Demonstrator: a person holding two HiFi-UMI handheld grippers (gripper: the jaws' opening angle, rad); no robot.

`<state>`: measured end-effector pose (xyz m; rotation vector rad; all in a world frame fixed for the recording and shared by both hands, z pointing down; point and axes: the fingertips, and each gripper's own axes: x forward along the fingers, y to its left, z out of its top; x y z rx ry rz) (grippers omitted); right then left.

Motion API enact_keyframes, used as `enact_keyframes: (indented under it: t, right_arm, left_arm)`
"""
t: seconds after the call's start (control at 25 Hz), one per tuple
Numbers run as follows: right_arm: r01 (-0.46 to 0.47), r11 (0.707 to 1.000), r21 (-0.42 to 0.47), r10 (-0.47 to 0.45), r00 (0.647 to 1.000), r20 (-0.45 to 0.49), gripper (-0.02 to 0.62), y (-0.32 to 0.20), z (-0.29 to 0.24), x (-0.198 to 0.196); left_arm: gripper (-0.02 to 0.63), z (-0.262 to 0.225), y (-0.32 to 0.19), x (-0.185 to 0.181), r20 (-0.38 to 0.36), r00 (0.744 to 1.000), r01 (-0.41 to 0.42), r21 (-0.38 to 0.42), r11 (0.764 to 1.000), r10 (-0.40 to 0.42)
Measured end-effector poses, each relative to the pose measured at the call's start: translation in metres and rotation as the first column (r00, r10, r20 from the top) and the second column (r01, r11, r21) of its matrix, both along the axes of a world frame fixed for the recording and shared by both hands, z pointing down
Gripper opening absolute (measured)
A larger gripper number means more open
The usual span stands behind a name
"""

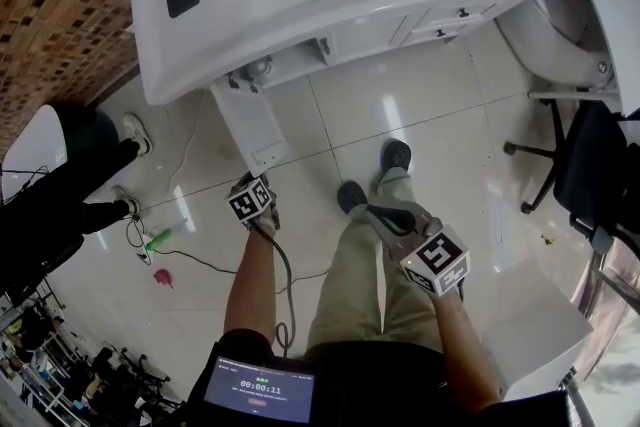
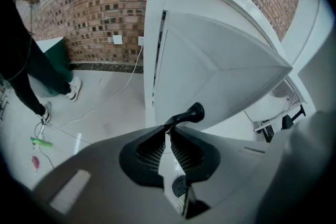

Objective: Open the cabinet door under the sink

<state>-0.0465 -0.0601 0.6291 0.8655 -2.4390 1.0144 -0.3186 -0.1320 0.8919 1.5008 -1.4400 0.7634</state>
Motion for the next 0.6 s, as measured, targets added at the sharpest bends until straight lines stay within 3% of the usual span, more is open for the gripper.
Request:
enact_keyframes:
  t: [0.24,0.6]
  right_arm:
    - [0.018,1.000,0.009,-0.018,1.000,-0.007,-0.008,0.003,-0.002,-0.004]
    - [0.045,0.999,0.016,-0.044,0.999,-0.017,-0.008,0.014,-0.003,-0.012]
  left_arm:
    - [0.035,0.000,0.003,-0.025,0.057,0.998,-0.022,-0.023,0.999,0.023]
    - [0.038,0.002,0.005,-0.035,0.072,0.991,-0.108,-0.042,0.993,0.111]
